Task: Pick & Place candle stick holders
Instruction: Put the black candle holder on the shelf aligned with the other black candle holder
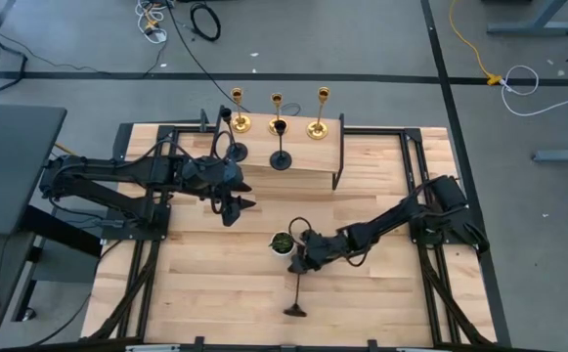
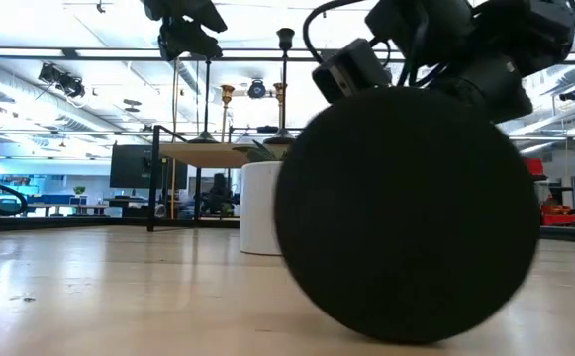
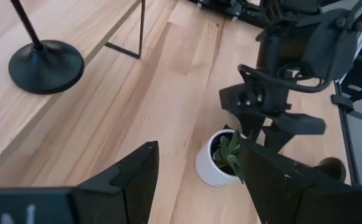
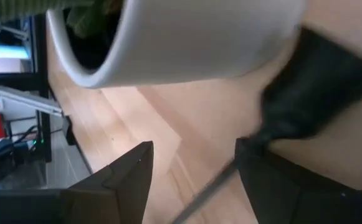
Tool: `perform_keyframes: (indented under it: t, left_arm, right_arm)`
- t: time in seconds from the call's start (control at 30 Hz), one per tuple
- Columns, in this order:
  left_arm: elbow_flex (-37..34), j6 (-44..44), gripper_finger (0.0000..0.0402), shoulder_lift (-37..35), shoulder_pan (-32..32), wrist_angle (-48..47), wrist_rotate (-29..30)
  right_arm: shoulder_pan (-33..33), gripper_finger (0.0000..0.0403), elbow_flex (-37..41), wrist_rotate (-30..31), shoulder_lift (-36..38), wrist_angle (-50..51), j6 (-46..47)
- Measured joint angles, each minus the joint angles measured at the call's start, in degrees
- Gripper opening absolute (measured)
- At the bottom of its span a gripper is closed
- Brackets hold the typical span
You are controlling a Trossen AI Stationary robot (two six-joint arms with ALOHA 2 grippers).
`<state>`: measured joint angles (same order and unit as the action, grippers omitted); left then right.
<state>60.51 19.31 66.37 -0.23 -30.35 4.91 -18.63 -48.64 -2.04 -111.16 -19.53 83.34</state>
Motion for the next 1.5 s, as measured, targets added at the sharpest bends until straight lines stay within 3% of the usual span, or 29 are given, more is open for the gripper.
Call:
perform_keyframes:
  t: [0.13, 0.27, 0.57, 0.87, 1.13, 1.27, 1.5]
  left_arm:
    - [0.0, 0.55, 0.0222, 0.0, 0.0, -0.53, 0.0]
    - [0.0, 0.79, 0.0222, 0.0, 0.0, -0.98, 0.0]
    - [0.0, 0.82, 0.0222, 0.0, 0.0, -1.23, 0.0]
    - [0.0, 0.9, 0.0222, 0.0, 0.0, -1.26, 0.0]
    - [0.0, 0.98, 0.0222, 0.0, -0.01, -1.3, -0.01]
    - [0.0, 0.96, 0.0222, 0.0, -0.02, -1.31, -0.01]
    - [0.0, 0.94, 0.0222, 0.0, -0.01, -1.42, -0.01]
  right_arm:
    - [-0.04, 0.0231, -0.8, -1.19, -1.27, -0.31, -1.53]
    - [-0.04, 0.0195, -0.79, -2.1, -1.34, 0.72, -1.37]
    - [-0.44, 0.0018, -0.98, -8.2, -1.07, 7.71, -6.38]
    - [0.02, 0.0008, -0.92, -8.72, -0.03, 10.49, -11.6]
    - [1.81, 0.0006, -0.51, -6.73, 6.47, 22.34, -16.87]
    - [2.86, 0.0005, 0.12, 0.73, 12.58, 30.58, -19.51]
    - [2.91, 0.0005, -0.09, 11.74, 26.27, 33.21, -25.11]
